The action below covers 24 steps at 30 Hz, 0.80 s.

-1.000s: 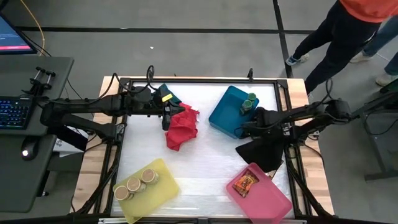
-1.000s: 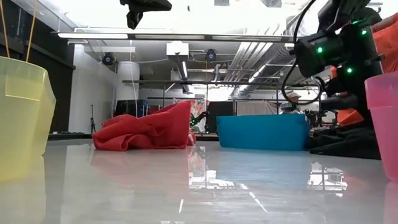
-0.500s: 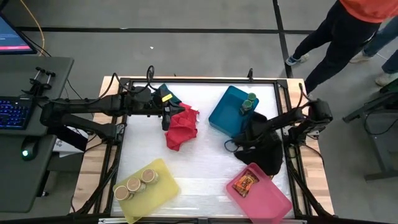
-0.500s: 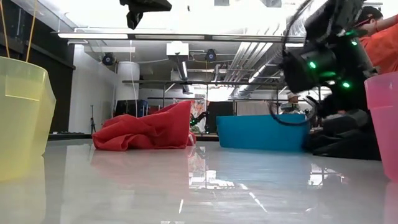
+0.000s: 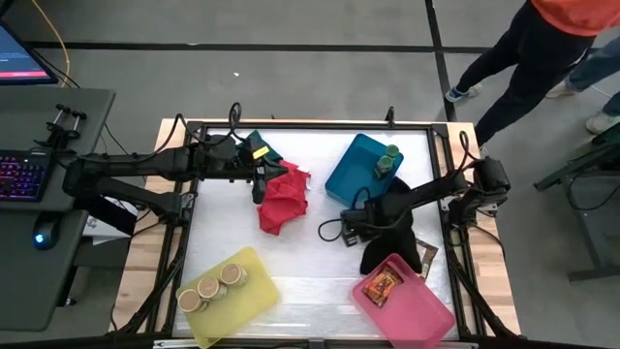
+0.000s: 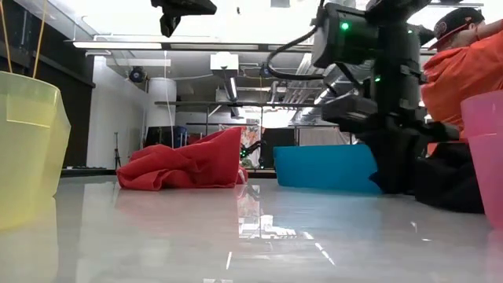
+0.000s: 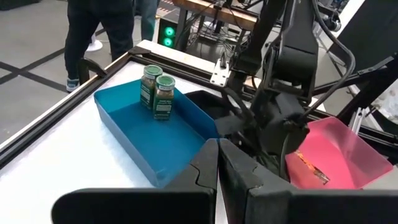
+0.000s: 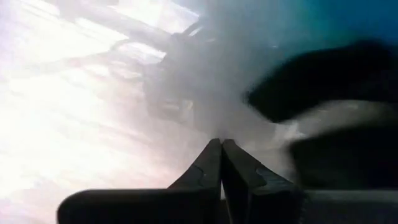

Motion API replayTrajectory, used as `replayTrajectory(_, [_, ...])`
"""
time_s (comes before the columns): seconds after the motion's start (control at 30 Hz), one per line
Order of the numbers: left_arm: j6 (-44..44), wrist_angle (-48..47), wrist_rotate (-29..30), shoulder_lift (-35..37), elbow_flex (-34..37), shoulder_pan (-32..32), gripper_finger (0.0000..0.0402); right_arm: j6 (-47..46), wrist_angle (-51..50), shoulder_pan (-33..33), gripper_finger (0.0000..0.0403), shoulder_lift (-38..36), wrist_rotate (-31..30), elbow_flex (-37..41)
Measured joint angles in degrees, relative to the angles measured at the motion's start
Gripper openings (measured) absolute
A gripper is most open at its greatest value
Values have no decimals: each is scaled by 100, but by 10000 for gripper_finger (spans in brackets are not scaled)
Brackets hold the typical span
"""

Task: Sort spices by type
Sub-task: Move the black towel to the center left of the table

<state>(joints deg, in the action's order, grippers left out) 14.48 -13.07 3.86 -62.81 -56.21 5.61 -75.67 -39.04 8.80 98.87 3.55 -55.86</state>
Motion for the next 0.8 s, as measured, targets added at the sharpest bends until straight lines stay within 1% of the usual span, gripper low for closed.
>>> replayTrajectory(0.13, [1,-4,0,-2,0,0,0,-89,571,-6,0,249,291,-11])
replayTrajectory(0.27, [-2,-9,2,0,-1,0,0,-184,970,49,0,476,319,-141])
replayTrajectory(0.43, [-7,-12,21,0,0,-1,0,598,902,68,0,428,239,-721])
replayTrajectory(0.53, [-7,-15,98,0,0,-1,0,986,257,77,0,97,124,-1072])
replayTrajectory(0.6, [-7,-17,102,0,0,0,0,1010,-367,107,0,-70,-125,-1197])
replayTrajectory(0.7, [-3,-30,104,0,0,0,0,851,-1453,150,0,-430,-527,-1240])
replayTrajectory(0.8, [27,-40,106,0,-2,-1,0,555,-2490,194,0,-763,-750,-1095])
